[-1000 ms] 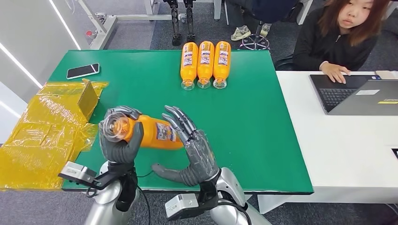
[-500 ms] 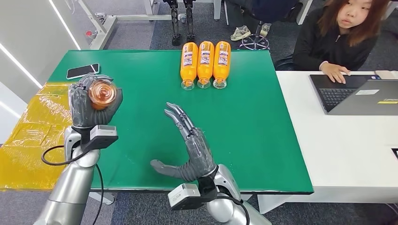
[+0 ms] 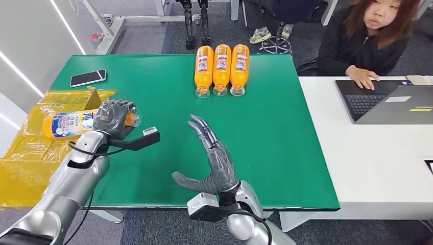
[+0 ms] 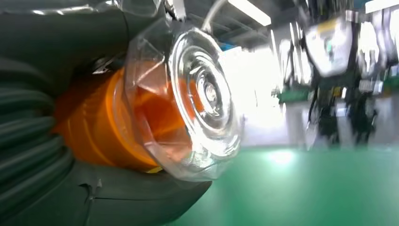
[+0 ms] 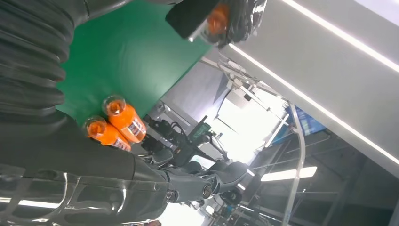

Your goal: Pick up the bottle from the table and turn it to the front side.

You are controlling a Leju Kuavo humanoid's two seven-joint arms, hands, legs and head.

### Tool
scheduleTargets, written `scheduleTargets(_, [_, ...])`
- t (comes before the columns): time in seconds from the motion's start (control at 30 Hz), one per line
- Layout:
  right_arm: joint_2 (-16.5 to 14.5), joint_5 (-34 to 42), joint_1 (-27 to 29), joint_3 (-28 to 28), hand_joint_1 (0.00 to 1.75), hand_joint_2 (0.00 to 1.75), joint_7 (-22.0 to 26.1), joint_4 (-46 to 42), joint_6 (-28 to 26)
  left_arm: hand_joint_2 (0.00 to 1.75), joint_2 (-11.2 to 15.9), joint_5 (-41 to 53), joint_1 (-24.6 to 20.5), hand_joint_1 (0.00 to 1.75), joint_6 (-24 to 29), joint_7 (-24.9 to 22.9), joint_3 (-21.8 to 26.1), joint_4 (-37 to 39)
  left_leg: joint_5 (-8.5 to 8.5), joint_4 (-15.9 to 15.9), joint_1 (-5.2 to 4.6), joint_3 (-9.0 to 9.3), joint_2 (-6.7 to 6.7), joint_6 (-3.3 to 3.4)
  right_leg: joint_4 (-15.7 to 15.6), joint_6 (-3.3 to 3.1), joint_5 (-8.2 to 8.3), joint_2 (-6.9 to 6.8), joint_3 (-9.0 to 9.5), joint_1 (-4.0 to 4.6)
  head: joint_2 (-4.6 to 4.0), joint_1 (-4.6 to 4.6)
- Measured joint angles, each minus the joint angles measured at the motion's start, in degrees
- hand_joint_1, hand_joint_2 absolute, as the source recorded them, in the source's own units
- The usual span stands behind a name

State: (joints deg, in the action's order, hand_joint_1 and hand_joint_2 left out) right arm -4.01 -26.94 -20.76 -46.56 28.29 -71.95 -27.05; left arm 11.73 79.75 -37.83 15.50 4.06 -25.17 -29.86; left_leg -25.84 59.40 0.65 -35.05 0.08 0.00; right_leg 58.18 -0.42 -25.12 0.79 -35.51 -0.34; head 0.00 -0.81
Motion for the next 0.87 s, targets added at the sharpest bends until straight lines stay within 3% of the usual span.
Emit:
scheduleTargets(0.13, [0.6, 0.2, 0.4, 0.0, 0.00, 1.75, -0.6, -0.1, -0.1, 1.75, 2.4, 0.4, -0.3, 1.75, -3.7, -3.4, -0.4, 5.4, 0.00, 0.0, 0.01, -0.02, 0.06, -0.01, 0.0, -0.03, -0.02, 0.04, -0.06, 0.01, 0.00, 0.02])
scheduleTargets(0.17, [0.8, 0.3, 0.5, 0.0, 0.00, 1.75, -0.6, -0.2, -0.1, 1.75, 2.9, 0.4, -0.2, 1.65, -4.6, -4.0, -0.4, 6.4, 0.00, 0.0, 0.01, -0.03, 0.06, -0.01, 0.0, -0.04, -0.02, 0.04, -0.07, 0.02, 0.00, 0.01])
scheduleTargets(0.27, [1.2, 0.3, 0.6, 0.0, 0.00, 1.75, -0.8, -0.4, 0.0, 1.75, 3.9, 0.3, -0.2, 0.34, -7.0, -5.7, -0.4, 9.0, 0.00, 0.0, 0.01, -0.05, 0.03, -0.01, 0.0, -0.05, -0.03, 0.01, -0.06, 0.02, 0.00, 0.00])
scheduleTargets(0.3, [1.3, 0.4, 0.6, 0.0, 0.00, 1.75, -0.8, -0.5, 0.0, 1.75, 4.2, 0.4, -0.1, 0.00, -7.8, -6.4, -0.4, 9.7, 0.00, 0.0, 0.00, -0.06, 0.03, -0.01, 0.0, -0.05, -0.03, 0.01, -0.06, 0.02, -0.01, -0.01])
scheduleTargets(0.5, [1.9, 1.7, 0.6, 0.0, 0.00, 1.75, -0.6, -0.4, 0.2, 1.75, 5.6, 0.1, 1.0, 0.00, -8.6, -8.4, -0.2, 11.9, 0.00, 0.0, -0.01, -0.07, 0.00, 0.00, 0.0, -0.05, -0.03, -0.03, -0.05, 0.01, 0.00, -0.01])
scheduleTargets(0.87, [2.6, 3.2, 1.2, 0.0, 0.00, 1.75, 1.2, 0.9, -0.1, 1.75, 6.1, 0.1, 1.8, 0.00, -4.2, -4.3, 2.4, 12.4, 0.00, 0.0, 0.00, -0.06, -0.02, -0.01, 0.0, -0.05, -0.03, -0.05, -0.05, 0.01, 0.00, 0.00])
